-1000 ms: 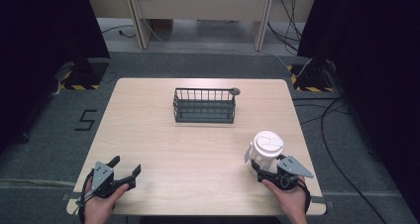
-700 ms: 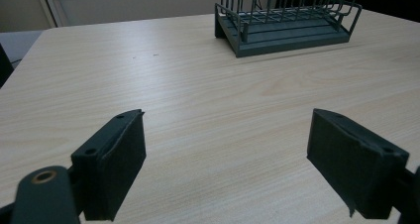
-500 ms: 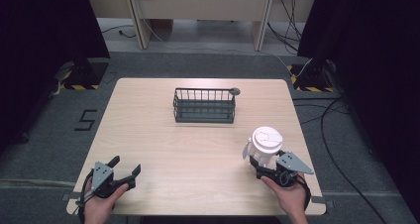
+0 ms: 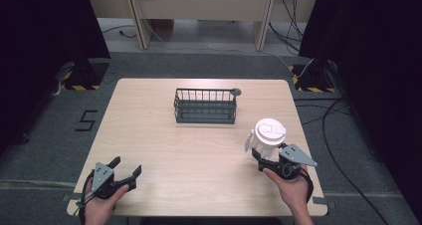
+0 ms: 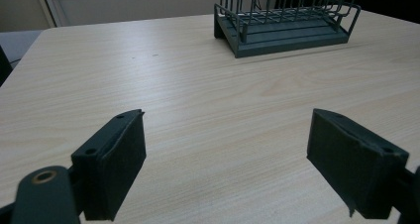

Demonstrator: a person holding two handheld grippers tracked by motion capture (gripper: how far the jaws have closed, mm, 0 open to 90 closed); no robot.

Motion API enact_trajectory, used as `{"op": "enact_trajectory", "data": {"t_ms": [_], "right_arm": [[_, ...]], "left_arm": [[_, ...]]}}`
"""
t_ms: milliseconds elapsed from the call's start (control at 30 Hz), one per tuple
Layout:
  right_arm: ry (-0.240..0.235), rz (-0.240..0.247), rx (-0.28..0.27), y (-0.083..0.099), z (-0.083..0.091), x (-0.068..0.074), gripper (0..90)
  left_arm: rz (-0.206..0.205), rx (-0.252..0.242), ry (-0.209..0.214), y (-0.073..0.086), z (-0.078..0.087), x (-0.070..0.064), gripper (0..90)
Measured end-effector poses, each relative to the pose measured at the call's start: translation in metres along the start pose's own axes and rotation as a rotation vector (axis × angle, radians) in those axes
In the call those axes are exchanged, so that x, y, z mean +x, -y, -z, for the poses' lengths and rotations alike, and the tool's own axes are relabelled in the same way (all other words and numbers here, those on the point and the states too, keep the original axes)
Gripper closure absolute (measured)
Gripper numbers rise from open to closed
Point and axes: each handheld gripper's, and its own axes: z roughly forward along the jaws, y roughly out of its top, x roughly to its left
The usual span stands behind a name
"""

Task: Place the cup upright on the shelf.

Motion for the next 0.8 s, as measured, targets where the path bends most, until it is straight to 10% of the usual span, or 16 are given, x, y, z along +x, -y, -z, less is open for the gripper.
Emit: {"op": "enact_trajectory", "data": {"t_ms": [800], "right_arm": [[0.018, 0.024, -0.001, -0.021, -0.024, -0.002, 18.5]], "left_arm": [[0.004, 0.0, 0.005, 0.0, 0.0, 0.0, 14.6]]}}
